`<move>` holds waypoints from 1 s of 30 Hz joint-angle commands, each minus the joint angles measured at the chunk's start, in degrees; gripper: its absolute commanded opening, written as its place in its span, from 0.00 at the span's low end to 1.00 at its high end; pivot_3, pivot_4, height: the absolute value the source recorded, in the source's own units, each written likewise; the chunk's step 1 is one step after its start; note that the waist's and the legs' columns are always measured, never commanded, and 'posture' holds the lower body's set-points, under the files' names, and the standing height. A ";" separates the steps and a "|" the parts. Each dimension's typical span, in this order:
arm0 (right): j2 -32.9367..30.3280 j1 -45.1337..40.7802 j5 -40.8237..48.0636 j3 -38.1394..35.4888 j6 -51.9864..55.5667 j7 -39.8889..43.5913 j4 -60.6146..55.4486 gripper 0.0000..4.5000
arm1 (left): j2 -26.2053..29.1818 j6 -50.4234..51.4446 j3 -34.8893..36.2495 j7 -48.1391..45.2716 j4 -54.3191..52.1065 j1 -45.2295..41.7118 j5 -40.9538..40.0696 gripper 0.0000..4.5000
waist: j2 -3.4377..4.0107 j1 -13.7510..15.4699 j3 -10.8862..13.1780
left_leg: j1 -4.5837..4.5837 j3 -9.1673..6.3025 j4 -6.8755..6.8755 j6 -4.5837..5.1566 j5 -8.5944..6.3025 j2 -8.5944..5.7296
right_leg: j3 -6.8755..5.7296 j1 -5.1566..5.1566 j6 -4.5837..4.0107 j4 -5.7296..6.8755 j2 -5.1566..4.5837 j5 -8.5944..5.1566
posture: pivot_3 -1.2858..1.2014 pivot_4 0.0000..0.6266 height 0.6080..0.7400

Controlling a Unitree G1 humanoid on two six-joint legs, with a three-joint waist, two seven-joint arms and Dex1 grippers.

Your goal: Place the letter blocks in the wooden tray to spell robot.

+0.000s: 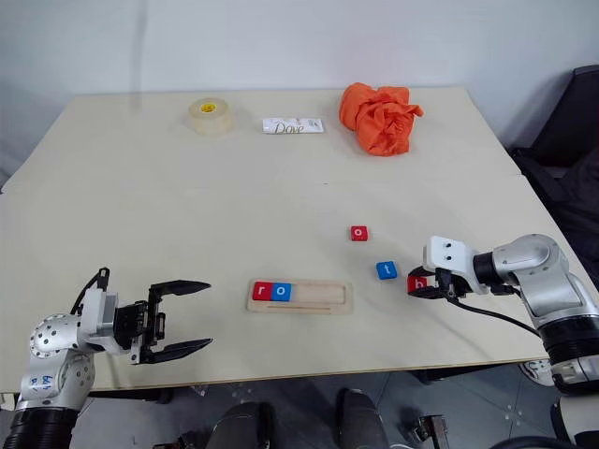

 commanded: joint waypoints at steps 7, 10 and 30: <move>-2.07 -1.60 4.94 -4.31 20.30 -1.72 -19.87 0.33 | -0.74 -0.94 -0.27 -1.76 3.71 -3.73 -0.13 1.00 | 0.09 0.04 0.05 | -0.04 0.02 -0.05 -0.04 -0.01 0.03 | 0.02 -0.15 -0.07 0.08 0.03 -0.04 | 0.52 0.24 1.00; -1.32 -2.75 8.32 -4.55 30.01 -3.01 -28.09 0.33 | -1.14 -1.49 -0.64 -2.40 5.14 -5.08 0.09 1.00 | 0.08 0.07 0.05 | -0.06 0.02 -0.05 -0.02 -0.06 0.02 | 0.02 -0.14 -0.07 0.04 0.02 -0.04 | 0.52 0.24 1.00; 11.24 -9.46 7.75 11.59 47.76 -16.55 -40.98 0.33 | -1.65 -2.53 -1.16 -2.74 5.30 -4.76 0.29 1.00 | 0.08 -0.08 0.04 | -0.91 0.00 0.46 0.10 -0.15 0.06 | 0.04 -0.92 -0.07 0.40 0.03 -0.04 | 0.52 0.24 1.00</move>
